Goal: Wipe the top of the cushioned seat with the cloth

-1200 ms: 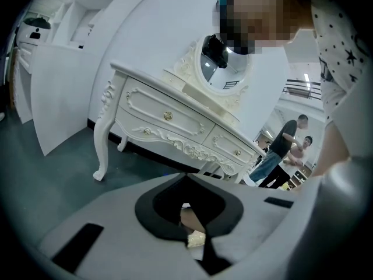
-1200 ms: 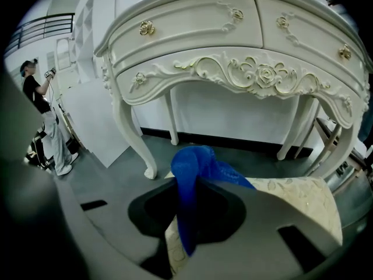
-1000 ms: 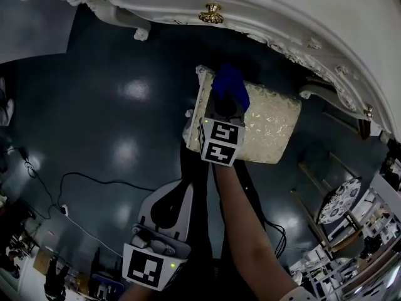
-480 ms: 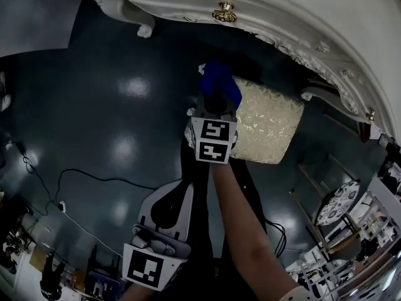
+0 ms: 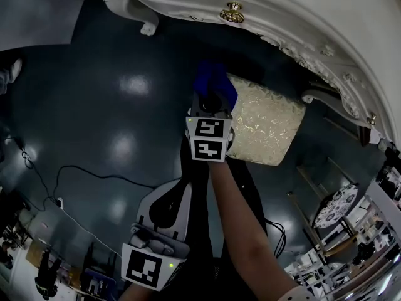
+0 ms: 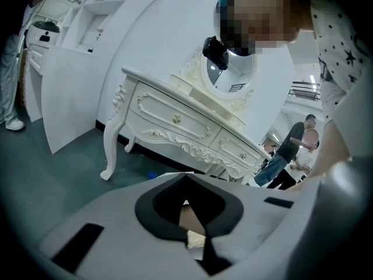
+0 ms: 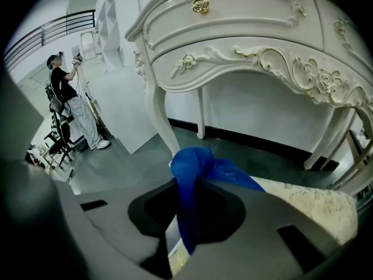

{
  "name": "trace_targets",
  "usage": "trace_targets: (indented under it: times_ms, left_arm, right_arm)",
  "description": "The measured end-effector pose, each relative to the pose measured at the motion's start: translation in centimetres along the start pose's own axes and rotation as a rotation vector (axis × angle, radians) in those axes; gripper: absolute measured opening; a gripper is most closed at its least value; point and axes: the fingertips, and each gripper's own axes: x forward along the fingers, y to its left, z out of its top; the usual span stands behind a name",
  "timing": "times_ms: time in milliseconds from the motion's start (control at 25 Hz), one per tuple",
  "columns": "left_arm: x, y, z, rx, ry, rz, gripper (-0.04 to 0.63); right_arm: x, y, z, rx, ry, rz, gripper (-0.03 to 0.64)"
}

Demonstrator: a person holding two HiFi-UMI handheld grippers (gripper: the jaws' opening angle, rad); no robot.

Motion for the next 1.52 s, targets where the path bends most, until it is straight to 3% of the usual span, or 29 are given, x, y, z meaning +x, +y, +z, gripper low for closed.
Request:
trace_targets:
  times_ms: [280,600,840,1080,1360,1520]
  left_arm:
    - [0.6,-1.1,0.2,0.037,0.0,-0.01,0.009]
    - [2.5,-5.2,0.2,0.089,0.014,-0.048,0.009]
    - [4.9,-10.0,0.6,0.144,0.037,-0.133,0.009]
    - [6.7,-13.9,-1.0,0.19,0.11,-0.205,0.009]
    - [8.3,-16.1,-2.8,0.236,0.163,-0.256,0.009]
    - [8.8,-16.9,-3.9,0.249,0.191,-0.278,0.011]
  right_arm:
    - [-0.9,-0.6,0.6,0.07,-0.041,0.076,0.064]
    - [-8.0,-5.0,3.8,0.168,-0.215,0.087,0.064]
    - [-15.8,-13.6,3.2,0.261,-0.306,-0.033,0.064]
    - [-22.2,-23.5,-1.4,0.315,-0.319,-0.22,0.064]
    - [-23.6,-30.3,-8.7,0.338,-0.242,-0.404,0.064]
    - [-21.6,-30.8,-13.2,0.346,-0.15,-0.417,0.064]
